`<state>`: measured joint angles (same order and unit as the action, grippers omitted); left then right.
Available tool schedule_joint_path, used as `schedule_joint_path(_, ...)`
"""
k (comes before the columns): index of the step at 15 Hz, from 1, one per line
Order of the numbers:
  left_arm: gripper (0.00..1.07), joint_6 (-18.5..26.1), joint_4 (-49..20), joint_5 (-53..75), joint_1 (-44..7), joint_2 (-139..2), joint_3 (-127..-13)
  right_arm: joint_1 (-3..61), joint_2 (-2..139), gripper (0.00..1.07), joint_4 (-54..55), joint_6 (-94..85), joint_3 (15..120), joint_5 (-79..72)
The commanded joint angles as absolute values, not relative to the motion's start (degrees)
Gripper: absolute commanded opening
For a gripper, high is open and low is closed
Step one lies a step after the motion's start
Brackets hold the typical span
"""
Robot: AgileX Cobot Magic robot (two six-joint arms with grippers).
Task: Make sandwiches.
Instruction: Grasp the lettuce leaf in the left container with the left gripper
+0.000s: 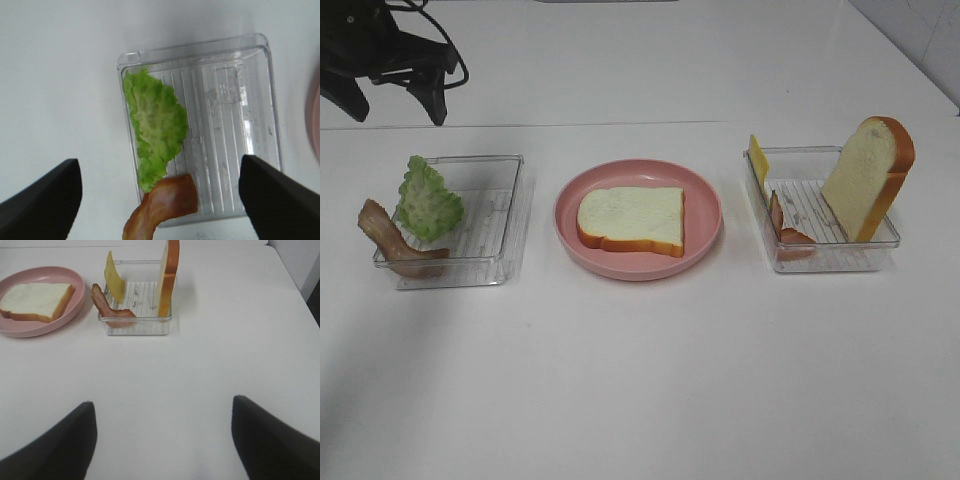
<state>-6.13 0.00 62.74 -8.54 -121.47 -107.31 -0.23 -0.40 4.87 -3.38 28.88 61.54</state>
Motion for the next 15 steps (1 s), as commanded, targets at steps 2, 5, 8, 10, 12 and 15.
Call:
schedule_joint_path(2, 0.8, -6.5, 0.5, 63.1, -8.7, -124.7, -107.3, -0.7, -1.1, 0.71, 5.0, -3.8, 28.9, 60.8)
schedule_joint_path(5, 0.75, -6.5, 3.4, 63.2, -8.7, -127.8, -107.3, -0.7, -1.1, 0.71, 5.0, -3.8, 28.9, 60.8)
schedule_joint_path(8, 0.73, -6.7, 3.4, 60.8, -8.7, -128.6, -107.3, -0.7, -1.1, 0.71, 5.0, -3.8, 28.9, 60.8)
schedule_joint_path(10, 0.69, -6.7, 3.4, 59.3, -8.7, -128.7, -107.3, -0.7, -1.1, 0.71, 5.0, -3.8, 28.9, 60.8)
schedule_joint_path(12, 0.69, -6.7, 3.4, 59.0, -8.7, -128.9, -107.3, -0.7, -1.1, 0.71, 5.0, -3.8, 28.9, 60.8)
schedule_joint_path(15, 0.69, -6.5, 4.6, 60.4, -8.7, -130.3, -107.3, -0.7, -1.1, 0.71, 5.0, -3.8, 28.9, 60.8)
